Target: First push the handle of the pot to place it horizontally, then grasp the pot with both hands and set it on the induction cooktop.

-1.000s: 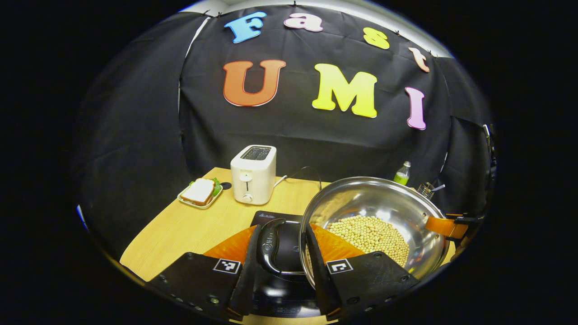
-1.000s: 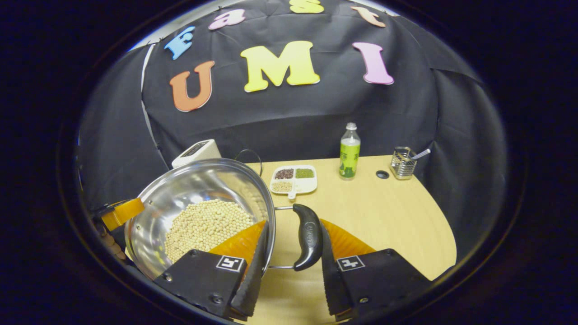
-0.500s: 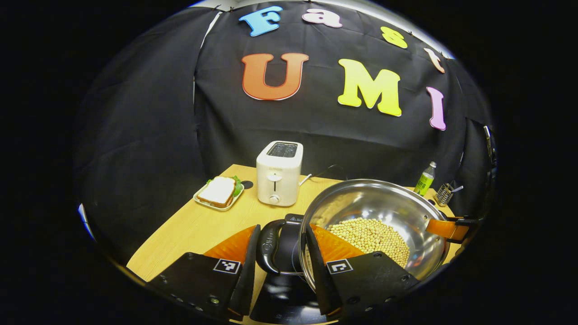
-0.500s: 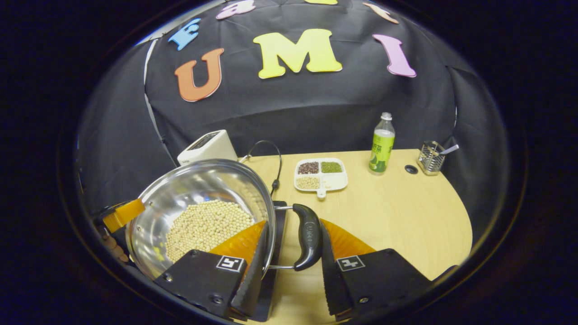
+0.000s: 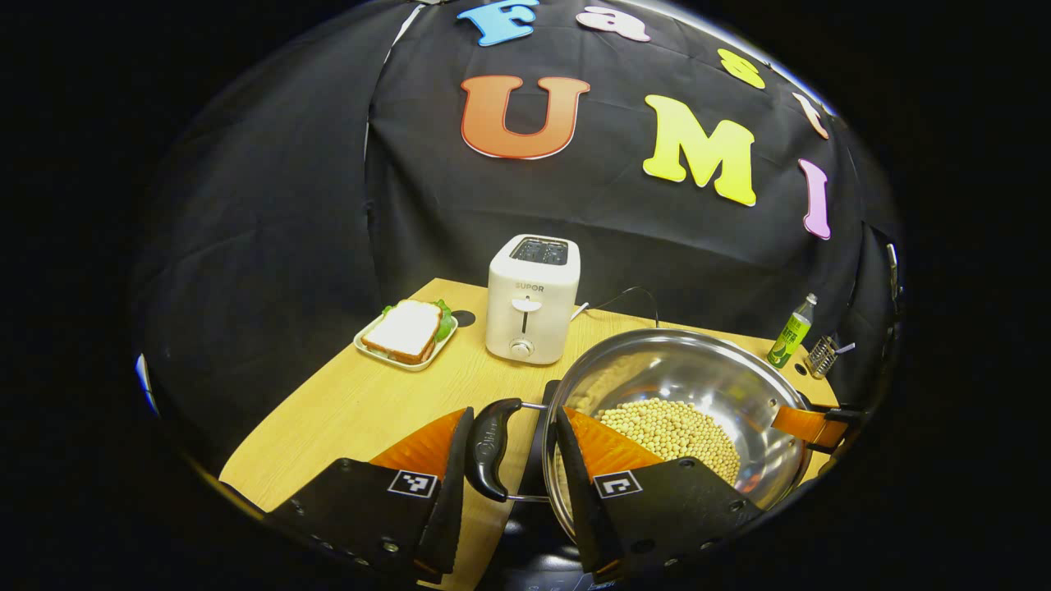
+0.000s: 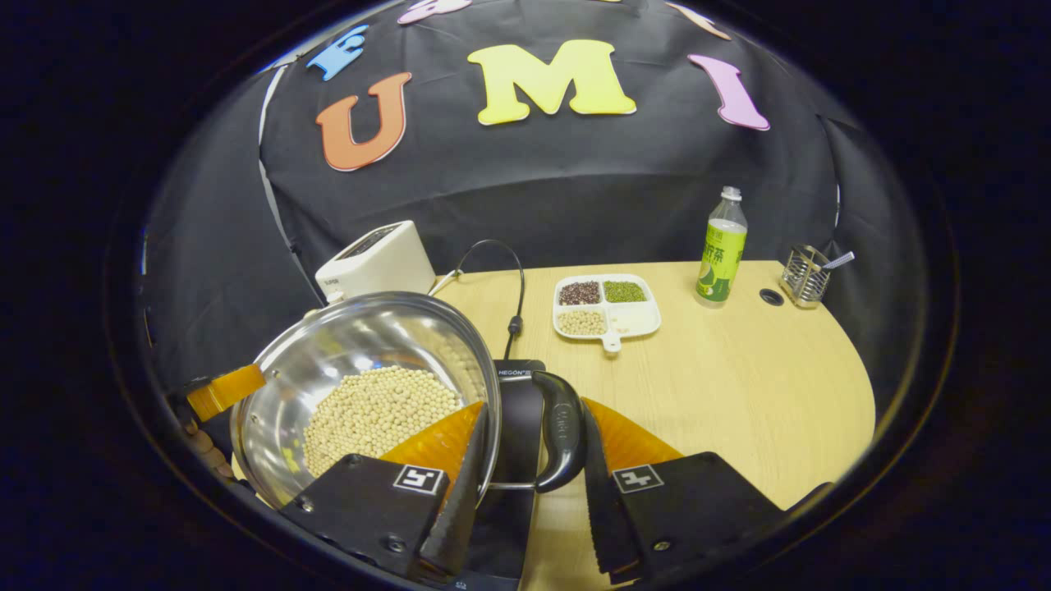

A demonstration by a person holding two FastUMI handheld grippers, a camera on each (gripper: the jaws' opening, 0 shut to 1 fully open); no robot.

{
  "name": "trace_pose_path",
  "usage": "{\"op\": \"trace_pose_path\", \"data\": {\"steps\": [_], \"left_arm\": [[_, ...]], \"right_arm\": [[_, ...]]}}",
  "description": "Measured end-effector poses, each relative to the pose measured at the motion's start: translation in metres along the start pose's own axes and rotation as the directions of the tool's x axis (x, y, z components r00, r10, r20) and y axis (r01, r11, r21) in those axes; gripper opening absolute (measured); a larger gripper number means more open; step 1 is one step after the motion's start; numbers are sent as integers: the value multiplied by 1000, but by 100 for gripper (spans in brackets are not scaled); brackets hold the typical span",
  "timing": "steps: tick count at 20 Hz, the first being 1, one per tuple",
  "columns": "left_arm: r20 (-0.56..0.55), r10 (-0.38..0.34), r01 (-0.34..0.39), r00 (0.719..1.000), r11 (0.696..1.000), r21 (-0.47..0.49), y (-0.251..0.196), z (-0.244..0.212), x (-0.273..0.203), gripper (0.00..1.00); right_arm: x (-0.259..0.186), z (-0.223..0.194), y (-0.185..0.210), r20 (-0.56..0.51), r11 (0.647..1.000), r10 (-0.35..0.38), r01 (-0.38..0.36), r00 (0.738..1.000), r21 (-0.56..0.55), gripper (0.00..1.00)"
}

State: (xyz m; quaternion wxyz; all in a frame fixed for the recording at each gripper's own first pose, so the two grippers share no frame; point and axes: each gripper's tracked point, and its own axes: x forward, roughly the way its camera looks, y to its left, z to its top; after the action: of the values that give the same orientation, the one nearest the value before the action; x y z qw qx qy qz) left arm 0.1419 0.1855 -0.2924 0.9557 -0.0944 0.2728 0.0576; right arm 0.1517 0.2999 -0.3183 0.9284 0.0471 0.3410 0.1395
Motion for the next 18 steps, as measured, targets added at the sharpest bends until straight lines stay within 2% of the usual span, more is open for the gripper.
{"op": "trace_pose_path", "data": {"steps": [5,7,13,16,18], "left_arm": [[-27,-27,27,999,999,-23,-1,-16,17,54],[4,-29,29,1000,1000,-4,0,-11,21,54],[3,-40,40,999,999,-9,0,-13,18,55],[-1,-58,58,998,998,-35,-1,-18,18,62],[8,-45,45,999,998,-46,4,-16,16,70]], "right_arm": [[13,-11,-5,1,1000,-25,25,1000,3,59],[16,-12,-6,10,1000,-26,26,1000,-7,61],[16,-14,-7,21,1000,-25,25,999,-8,63],[14,-12,-7,58,1000,-4,3,998,23,65],[9,-7,-7,108,998,26,-32,994,55,67]]}}
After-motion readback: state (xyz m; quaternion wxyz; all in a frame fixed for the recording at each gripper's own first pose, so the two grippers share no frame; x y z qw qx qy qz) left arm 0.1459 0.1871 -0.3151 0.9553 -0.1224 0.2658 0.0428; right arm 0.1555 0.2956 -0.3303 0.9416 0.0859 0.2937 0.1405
